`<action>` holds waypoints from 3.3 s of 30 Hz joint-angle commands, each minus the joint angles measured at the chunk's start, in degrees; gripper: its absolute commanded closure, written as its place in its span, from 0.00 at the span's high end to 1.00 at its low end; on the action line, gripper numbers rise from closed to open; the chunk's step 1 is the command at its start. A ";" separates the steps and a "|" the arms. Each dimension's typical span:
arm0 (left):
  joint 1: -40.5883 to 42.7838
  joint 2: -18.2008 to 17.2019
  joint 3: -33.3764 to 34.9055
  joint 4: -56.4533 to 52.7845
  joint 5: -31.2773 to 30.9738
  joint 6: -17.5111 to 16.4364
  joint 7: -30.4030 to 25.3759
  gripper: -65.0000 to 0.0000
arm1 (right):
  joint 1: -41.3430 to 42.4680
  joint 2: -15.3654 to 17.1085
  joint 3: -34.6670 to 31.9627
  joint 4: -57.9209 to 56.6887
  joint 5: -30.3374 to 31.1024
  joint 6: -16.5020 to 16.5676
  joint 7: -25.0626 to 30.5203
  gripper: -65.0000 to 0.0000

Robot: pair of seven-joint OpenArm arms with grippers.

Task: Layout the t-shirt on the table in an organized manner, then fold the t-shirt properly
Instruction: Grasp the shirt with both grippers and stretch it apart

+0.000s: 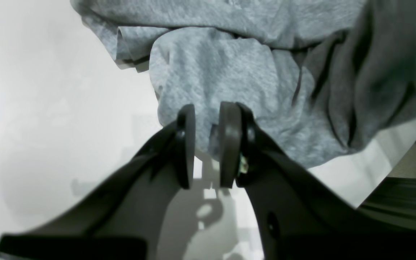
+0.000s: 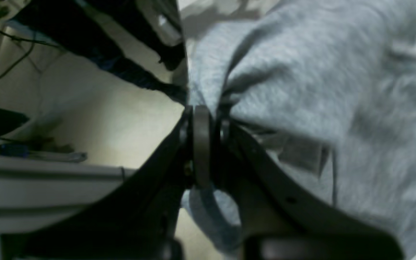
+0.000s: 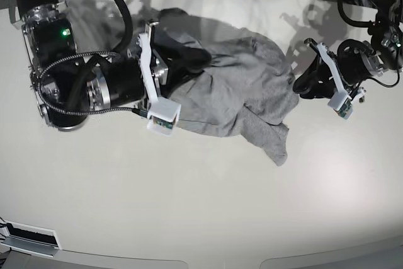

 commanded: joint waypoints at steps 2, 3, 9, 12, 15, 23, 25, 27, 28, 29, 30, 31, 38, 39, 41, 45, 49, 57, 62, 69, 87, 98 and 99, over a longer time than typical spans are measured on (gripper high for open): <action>-1.31 -0.90 -0.39 0.90 -0.92 -0.26 -1.51 0.19 | -0.66 1.38 0.37 1.03 0.85 0.32 1.30 0.00; -1.64 -0.90 -0.39 0.90 -0.92 -0.15 -1.51 0.19 | -1.46 1.60 0.37 1.03 -0.02 0.32 1.30 0.00; -3.08 -0.87 -0.39 0.90 -0.94 0.94 -1.49 0.19 | -6.19 2.19 0.37 0.87 -12.28 0.32 1.30 0.49; -4.02 -0.87 -0.37 0.90 -1.20 0.90 -1.49 0.19 | -6.97 3.63 0.37 0.90 -13.03 0.32 1.30 0.66; -4.15 -0.72 -0.37 0.90 -2.80 0.22 -1.46 0.19 | -6.82 4.39 0.37 1.03 -7.87 0.32 1.30 0.66; -4.17 3.28 2.05 0.87 -3.72 -1.35 -1.51 0.00 | -2.86 4.39 0.37 1.20 -1.18 0.32 1.30 0.32; -4.26 4.39 4.79 0.87 -0.98 -1.35 -2.10 0.00 | -2.73 4.31 0.37 1.20 -5.68 0.32 1.30 0.00; -4.81 4.83 8.57 0.87 3.48 -1.09 -3.63 0.00 | -2.86 4.04 0.37 1.16 -12.39 0.32 1.33 0.00; -5.29 4.83 10.67 0.87 6.36 -0.57 -4.04 0.00 | -2.95 4.07 0.37 1.14 -15.43 0.32 2.86 0.00; -6.03 4.83 12.79 0.87 9.53 0.17 -4.28 0.00 | -3.21 4.09 0.37 1.14 -18.34 0.32 4.13 0.00; -6.71 4.83 14.80 0.87 12.68 1.81 -4.35 0.00 | -3.32 4.09 0.37 1.14 -20.59 0.32 4.87 0.00; -7.37 4.83 16.52 0.87 15.23 3.87 -4.33 0.00 | -3.56 4.09 0.37 1.14 -22.08 0.32 5.27 0.00; -11.30 4.83 21.38 -6.36 25.53 14.51 -6.97 0.00 | -4.39 4.09 0.37 1.14 -22.67 0.32 5.22 0.00; -12.00 4.83 21.38 -9.33 25.49 14.36 -7.58 0.00 | -4.33 4.09 0.37 1.14 -22.67 0.32 5.25 0.00; -13.44 4.83 21.40 -15.28 25.49 11.72 -8.87 0.00 | -4.33 4.07 0.37 1.14 -22.64 0.32 5.62 0.00; -14.69 4.81 21.38 -19.78 25.51 9.62 -8.87 0.00 | -4.37 3.91 0.37 1.14 -22.97 0.32 15.76 0.00; -14.78 4.83 21.38 -19.67 25.49 9.94 -9.07 0.00 | -4.76 -0.68 0.37 0.07 -38.03 0.32 23.85 0.00; -15.37 4.83 21.38 -19.67 25.42 9.94 -8.83 0.00 | -5.29 -8.37 0.31 -13.60 -47.95 0.32 29.66 0.00; -15.47 4.85 21.38 -19.67 23.91 9.94 -8.85 0.00 | -5.11 -12.70 0.24 -21.66 -49.90 0.32 30.36 0.00; -17.03 4.81 21.38 -19.67 23.96 9.99 -8.85 0.00 | -5.42 -12.70 -0.57 -18.86 -33.40 0.32 8.31 0.00; -17.33 4.83 21.38 -19.67 23.56 9.94 -6.91 0.00 | 4.61 -10.82 2.36 -23.17 -62.97 -11.26 39.39 0.65; -17.31 4.83 21.38 -19.67 22.60 9.94 -6.73 0.00 | 10.45 -10.84 2.36 -46.12 -62.93 -12.76 45.59 0.61; -17.31 4.83 21.38 -19.67 21.99 9.94 -6.73 0.00 | 10.82 -10.84 2.36 -46.86 -62.95 -12.11 45.57 0.55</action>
